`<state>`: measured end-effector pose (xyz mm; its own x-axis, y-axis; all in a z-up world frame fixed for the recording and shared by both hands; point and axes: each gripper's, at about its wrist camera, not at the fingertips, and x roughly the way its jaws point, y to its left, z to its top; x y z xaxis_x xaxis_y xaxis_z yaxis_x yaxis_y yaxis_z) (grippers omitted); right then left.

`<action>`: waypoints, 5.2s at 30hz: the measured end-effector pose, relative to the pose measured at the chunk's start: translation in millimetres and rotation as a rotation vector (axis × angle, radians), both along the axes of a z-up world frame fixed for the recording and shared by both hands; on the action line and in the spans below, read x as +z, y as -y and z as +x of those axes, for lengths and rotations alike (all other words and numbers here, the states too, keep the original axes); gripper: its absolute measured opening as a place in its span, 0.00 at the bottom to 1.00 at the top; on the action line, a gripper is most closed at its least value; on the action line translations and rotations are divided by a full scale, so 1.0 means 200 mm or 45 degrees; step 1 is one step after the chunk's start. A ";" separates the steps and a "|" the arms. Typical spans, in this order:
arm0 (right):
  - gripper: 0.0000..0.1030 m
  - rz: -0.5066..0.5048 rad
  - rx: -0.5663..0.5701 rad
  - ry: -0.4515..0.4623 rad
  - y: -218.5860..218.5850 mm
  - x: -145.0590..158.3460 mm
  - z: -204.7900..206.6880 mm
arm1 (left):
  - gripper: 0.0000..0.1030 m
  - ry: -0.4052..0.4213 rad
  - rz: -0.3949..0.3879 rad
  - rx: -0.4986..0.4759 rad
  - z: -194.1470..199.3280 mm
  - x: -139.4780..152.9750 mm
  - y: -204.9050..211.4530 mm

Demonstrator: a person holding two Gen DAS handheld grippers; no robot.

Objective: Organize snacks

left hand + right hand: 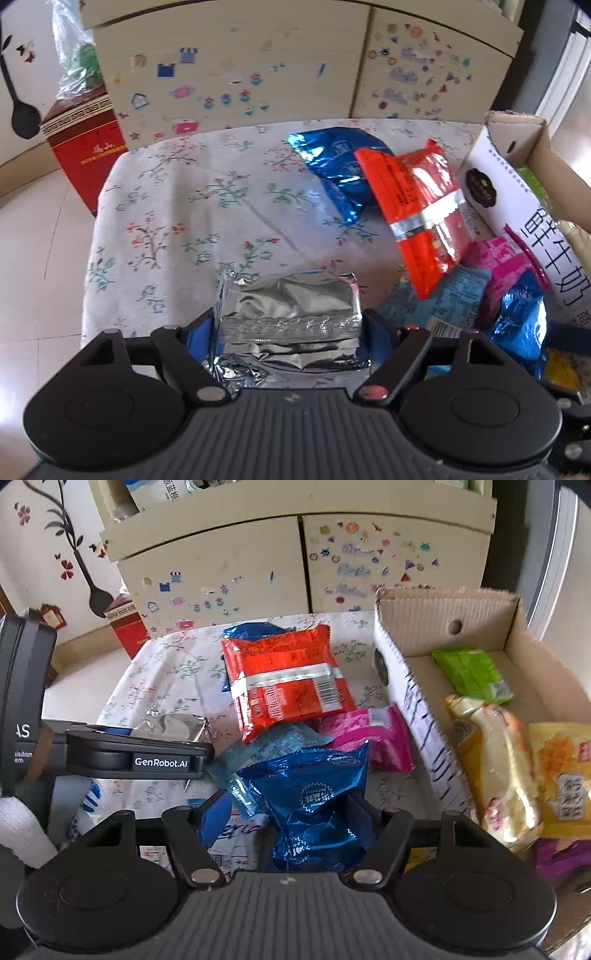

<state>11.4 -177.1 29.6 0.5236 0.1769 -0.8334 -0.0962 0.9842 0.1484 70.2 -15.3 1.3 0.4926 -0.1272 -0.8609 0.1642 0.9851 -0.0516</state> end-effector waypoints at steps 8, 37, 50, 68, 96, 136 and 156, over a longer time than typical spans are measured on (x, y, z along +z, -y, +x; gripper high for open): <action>0.73 0.106 -0.059 -0.036 0.04 -0.01 0.01 | 0.80 -0.010 0.003 0.015 0.00 0.00 -0.04; 0.55 0.023 -0.010 0.095 -0.01 0.07 -0.05 | 0.72 0.142 -0.036 0.040 -0.07 0.15 -0.10; 0.55 -0.002 0.027 0.210 -0.03 0.17 -0.08 | 0.72 0.318 -0.066 0.085 -0.09 0.35 -0.10; 0.55 -0.015 -0.112 0.344 0.21 0.34 -0.16 | 0.72 0.464 -0.102 -0.055 -0.12 0.46 0.22; 0.55 0.039 -0.585 0.374 0.73 0.42 -0.34 | 0.73 0.489 -0.242 -0.343 -0.07 0.45 0.79; 0.77 0.238 -0.379 0.216 0.51 0.29 -0.47 | 0.91 0.247 -0.210 -0.111 -0.37 0.41 0.21; 0.78 0.235 -0.484 0.033 0.32 -0.08 -0.53 | 0.91 0.076 -0.220 0.034 -0.40 0.25 0.00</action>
<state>-94.5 -240.7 14.0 0.6009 0.1121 -0.7914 0.2625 0.9075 0.3279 -9.6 -15.8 51.6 0.5474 -0.2570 -0.7965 0.1458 0.9664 -0.2116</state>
